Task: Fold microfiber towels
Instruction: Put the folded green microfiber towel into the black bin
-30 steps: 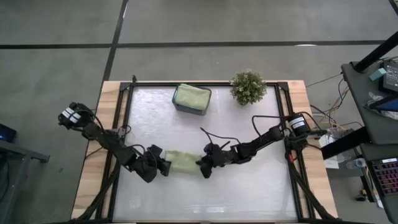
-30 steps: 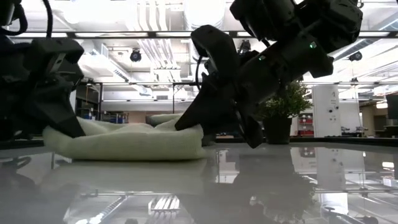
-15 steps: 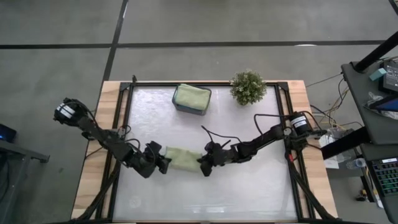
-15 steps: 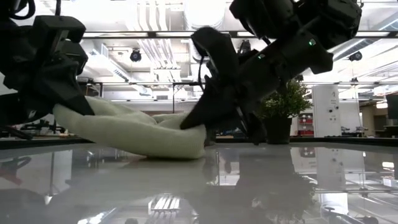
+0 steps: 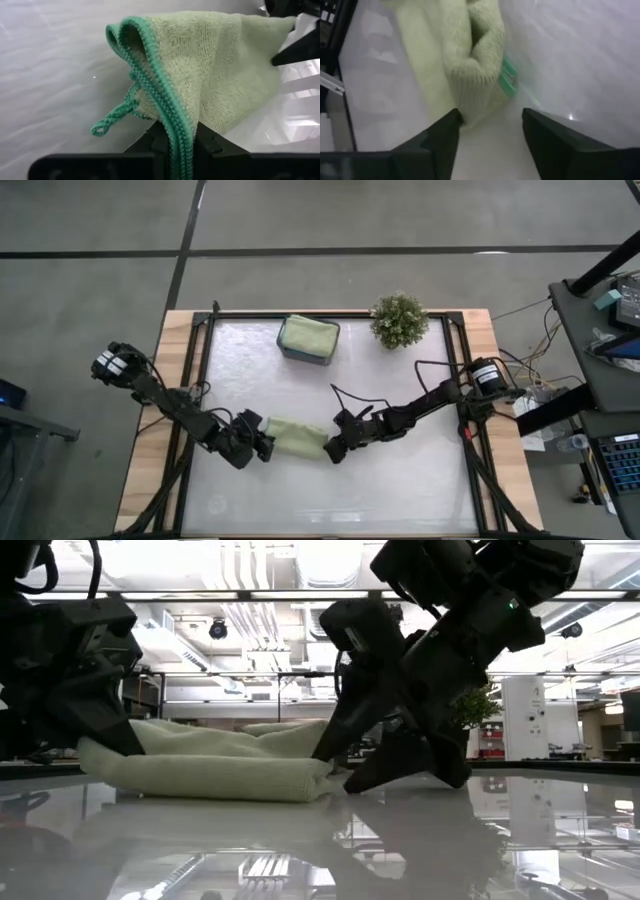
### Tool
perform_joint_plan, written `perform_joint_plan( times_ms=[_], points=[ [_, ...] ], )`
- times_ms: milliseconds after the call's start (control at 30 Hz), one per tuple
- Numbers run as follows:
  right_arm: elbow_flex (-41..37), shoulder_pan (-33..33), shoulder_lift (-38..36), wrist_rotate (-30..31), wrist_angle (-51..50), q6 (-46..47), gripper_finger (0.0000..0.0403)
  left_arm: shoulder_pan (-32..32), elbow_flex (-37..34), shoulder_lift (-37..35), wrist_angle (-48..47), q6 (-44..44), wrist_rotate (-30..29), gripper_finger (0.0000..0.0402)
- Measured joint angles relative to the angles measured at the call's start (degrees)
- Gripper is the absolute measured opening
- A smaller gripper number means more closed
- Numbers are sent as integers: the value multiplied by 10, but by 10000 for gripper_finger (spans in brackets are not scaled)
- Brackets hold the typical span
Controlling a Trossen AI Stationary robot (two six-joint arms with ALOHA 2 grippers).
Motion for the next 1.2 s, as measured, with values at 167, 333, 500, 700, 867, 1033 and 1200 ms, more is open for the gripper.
perform_joint_plan(
  times_ms=[167,333,500,700,867,1033,1200],
  points=[
    [0,6,-6,-24,-5,43,243,0,0,8,0,0,1,21],
    [0,14,12,-20,43,67,271,0,0,8,0,0,1,21],
    [0,15,22,35,62,72,278,0,0,8,0,4,1,21],
    [15,16,29,52,71,60,266,0,0,8,0,4,1,22],
    [44,15,63,41,75,52,254,0,0,8,2,4,1,22],
    [76,14,94,33,75,28,249,0,0,8,4,5,1,22],
    [83,15,90,43,72,15,225,0,0,8,5,14,1,22]
  ],
)
